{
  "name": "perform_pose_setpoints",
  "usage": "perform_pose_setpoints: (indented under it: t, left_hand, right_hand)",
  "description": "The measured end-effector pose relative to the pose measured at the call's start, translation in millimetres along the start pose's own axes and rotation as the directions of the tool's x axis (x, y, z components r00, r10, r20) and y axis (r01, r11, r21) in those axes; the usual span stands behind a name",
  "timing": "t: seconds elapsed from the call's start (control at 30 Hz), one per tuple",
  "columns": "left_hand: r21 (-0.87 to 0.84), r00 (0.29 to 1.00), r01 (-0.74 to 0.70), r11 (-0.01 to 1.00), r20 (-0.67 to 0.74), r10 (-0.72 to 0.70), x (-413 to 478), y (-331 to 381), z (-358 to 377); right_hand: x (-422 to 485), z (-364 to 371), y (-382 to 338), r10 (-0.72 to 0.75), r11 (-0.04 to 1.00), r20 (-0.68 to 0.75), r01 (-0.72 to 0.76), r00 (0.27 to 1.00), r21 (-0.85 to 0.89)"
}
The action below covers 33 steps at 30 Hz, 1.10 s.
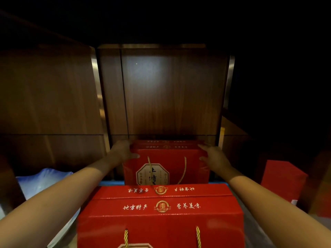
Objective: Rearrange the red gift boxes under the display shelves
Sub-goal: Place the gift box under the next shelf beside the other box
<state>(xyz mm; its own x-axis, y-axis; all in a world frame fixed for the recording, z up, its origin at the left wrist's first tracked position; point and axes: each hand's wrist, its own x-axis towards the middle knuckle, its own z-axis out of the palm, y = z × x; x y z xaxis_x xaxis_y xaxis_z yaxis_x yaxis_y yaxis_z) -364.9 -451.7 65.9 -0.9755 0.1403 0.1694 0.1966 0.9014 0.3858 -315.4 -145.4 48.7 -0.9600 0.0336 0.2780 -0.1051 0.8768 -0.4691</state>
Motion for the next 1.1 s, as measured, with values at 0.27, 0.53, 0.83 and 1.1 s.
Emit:
perform_pose_setpoints:
  t: [0.27,0.53,0.83,1.1]
  left_hand:
    - [-0.078,0.996,0.09,0.993,-0.017,-0.092,-25,3,-12]
    - [-0.134,0.994,0.09,0.987,-0.048,-0.097,-54,-2,-25]
    - [-0.506,0.966,0.227,0.832,0.005,-0.26,-84,-8,-31]
    - [-0.619,0.917,0.319,0.718,0.011,-0.398,-97,-11,-28]
  right_hand:
    - [-12,-13,-7,0.069,0.99,0.012,-0.07,0.998,0.122]
    - [-34,-29,-10,0.051,0.995,0.037,-0.054,0.998,0.082]
    - [-64,-36,-8,0.113,0.979,-0.007,-0.11,0.994,0.17]
    - [-81,-36,-11,0.165,0.954,-0.018,-0.155,0.986,0.255]
